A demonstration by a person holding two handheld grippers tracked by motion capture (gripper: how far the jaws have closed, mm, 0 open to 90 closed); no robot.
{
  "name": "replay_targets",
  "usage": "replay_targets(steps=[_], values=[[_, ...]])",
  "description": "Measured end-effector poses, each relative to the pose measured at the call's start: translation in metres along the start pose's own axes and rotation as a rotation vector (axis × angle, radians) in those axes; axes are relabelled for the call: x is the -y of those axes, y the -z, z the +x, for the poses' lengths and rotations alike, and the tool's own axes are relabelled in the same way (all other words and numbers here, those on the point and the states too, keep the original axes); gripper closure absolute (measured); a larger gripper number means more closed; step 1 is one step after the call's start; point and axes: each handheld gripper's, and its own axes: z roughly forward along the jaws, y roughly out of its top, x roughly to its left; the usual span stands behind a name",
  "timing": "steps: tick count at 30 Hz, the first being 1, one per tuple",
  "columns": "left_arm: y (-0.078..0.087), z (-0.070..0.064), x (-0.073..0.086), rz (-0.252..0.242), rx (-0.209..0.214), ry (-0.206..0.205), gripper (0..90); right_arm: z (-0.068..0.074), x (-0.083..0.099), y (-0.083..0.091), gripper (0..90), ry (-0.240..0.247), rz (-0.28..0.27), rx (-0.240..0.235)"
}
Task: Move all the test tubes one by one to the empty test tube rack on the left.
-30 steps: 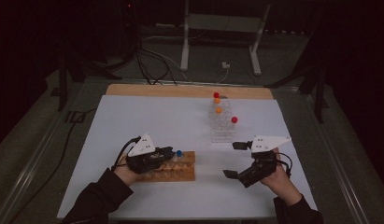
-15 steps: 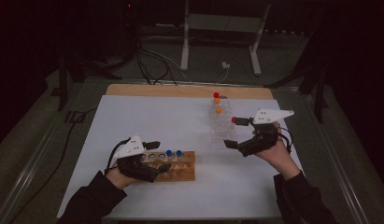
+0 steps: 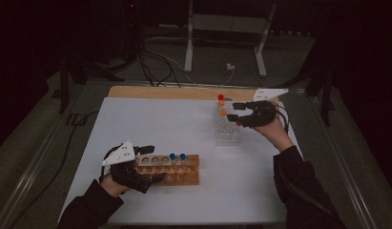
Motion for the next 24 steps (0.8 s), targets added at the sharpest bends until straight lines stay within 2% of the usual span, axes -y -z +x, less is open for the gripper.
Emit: replay_targets(steps=[5, 11, 17, 24], values=[[0.0, 0.001, 0.0, -0.002, -0.002, -0.005, 1.0, -0.025, 0.009, -0.014, 49.1, -0.026, 0.025, -0.003], [0.001, 0.003, 0.002, -0.011, 0.003, 0.005, 1.0, -0.049, 0.02, -0.026, 56.5, -0.062, 0.047, -0.002], [0.003, 0.003, 0.002, -0.015, -0.002, 0.005, 1.0, -0.055, 0.032, -0.041, 58.9, -0.076, 0.109, -0.028], [0.005, 0.004, 0.001, -0.021, -0.006, 0.004, 1.0, -0.057, 0.043, -0.046, 62.4, -0.093, 0.126, -0.05]])
